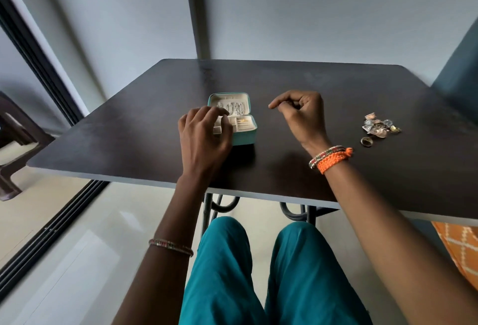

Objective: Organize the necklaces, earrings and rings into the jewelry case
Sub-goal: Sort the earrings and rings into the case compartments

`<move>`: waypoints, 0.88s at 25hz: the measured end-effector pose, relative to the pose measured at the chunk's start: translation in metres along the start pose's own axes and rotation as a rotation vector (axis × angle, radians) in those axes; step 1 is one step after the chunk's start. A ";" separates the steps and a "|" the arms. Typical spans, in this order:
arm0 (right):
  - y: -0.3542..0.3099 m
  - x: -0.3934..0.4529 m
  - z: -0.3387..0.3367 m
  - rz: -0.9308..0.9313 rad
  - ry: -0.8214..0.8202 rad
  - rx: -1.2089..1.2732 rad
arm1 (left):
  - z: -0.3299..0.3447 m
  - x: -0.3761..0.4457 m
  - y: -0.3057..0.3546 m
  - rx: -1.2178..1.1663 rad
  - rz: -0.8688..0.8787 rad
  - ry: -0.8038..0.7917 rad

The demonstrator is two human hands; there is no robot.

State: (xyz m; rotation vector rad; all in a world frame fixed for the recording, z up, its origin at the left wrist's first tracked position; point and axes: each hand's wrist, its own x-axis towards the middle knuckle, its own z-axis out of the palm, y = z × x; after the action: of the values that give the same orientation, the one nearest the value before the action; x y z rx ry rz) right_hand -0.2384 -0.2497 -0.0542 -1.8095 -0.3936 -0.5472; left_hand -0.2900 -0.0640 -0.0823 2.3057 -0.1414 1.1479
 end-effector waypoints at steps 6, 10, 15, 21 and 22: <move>0.013 -0.021 -0.096 0.090 0.064 -0.114 | 0.033 -0.004 0.088 -0.277 0.310 -0.149; 0.033 -0.033 -0.149 0.245 0.176 -0.123 | 0.078 -0.004 0.132 -0.462 0.116 -0.489; 0.065 -0.032 -0.162 0.489 0.185 -0.261 | 0.116 -0.010 0.133 -0.635 -0.149 -0.591; 0.069 -0.031 -0.158 0.430 0.143 -0.496 | 0.116 -0.010 0.126 -0.843 -0.440 -0.532; 0.067 -0.032 -0.157 0.418 0.116 -0.559 | 0.114 -0.011 0.127 -0.819 -0.407 -0.551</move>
State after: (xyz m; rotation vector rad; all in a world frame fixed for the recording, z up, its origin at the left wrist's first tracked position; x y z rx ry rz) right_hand -0.2561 -0.4190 -0.0872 -2.2974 0.2464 -0.4892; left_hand -0.2577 -0.2319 -0.0906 1.7169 -0.2700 0.1553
